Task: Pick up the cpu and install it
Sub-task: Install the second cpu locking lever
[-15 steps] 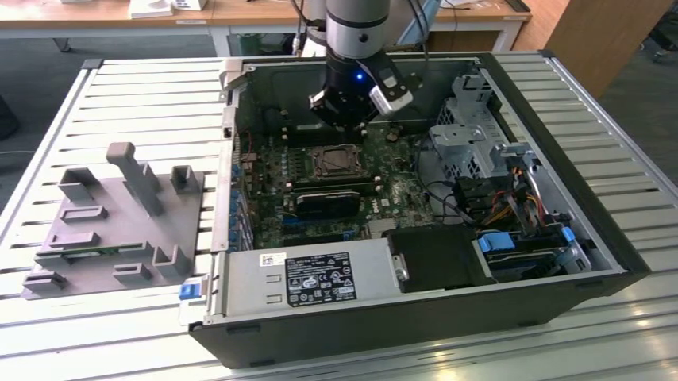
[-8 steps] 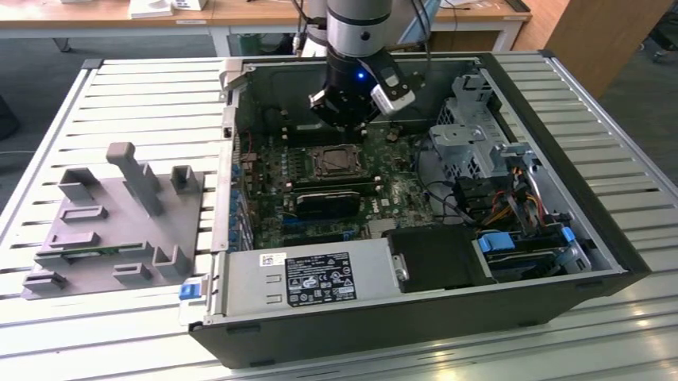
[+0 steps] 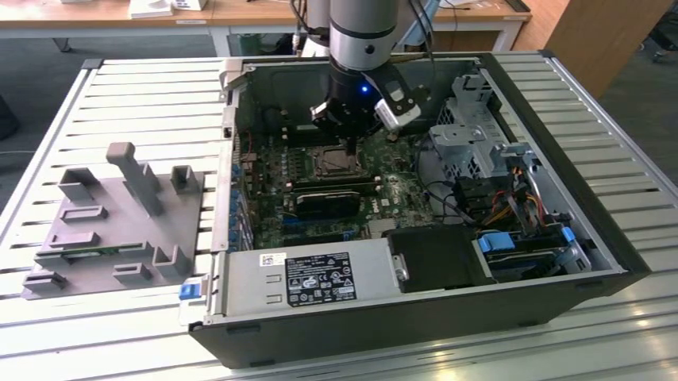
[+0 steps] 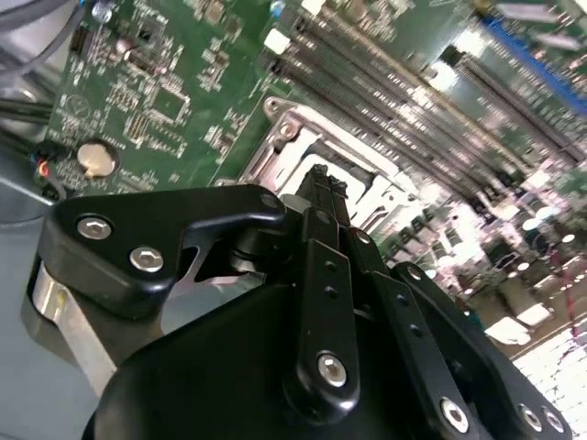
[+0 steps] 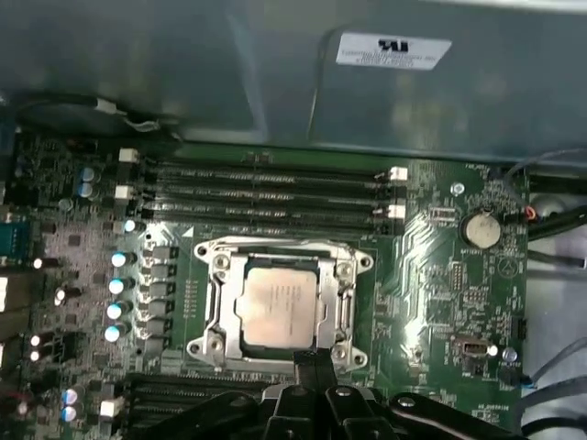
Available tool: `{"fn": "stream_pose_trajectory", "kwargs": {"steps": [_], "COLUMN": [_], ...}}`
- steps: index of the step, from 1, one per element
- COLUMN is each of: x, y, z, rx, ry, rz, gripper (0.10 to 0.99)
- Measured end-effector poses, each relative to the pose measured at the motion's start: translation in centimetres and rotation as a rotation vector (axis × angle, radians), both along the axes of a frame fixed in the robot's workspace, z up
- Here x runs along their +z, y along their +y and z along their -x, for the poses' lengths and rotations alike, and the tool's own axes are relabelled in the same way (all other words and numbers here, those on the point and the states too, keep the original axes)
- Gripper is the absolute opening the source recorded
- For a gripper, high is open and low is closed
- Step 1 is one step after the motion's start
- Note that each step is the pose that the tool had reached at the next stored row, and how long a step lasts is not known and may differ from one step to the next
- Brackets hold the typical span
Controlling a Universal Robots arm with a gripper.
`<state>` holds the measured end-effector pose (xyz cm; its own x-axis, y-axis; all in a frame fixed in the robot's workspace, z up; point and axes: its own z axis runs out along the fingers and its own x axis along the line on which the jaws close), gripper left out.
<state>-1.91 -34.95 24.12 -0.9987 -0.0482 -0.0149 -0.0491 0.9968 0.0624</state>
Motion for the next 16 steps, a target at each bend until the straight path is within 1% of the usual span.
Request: {"fn": "stream_pose_trajectory", "kwargs": {"steps": [2, 3, 7, 10, 13, 16], "x": [-0.05, -0.08, -0.23, -0.33, -0.38, -0.44], "y": [-0.29, -0.41, -0.91, -1.01, -1.10, -1.32], "z": [0.00, 0.00, 0.01, 0.08, 0.49, 0.87], "rx": [0.000, 0.000, 0.000, 0.000, 0.000, 0.000], "ry": [0.0054, 0.0065, 0.0073, 0.0072, 0.0074, 0.0073], "rz": [-0.001, -0.001, -0.001, -0.001, -0.001, -0.001], "gripper": [0.106, 0.106, 0.106, 0.106, 0.106, 0.106]}}
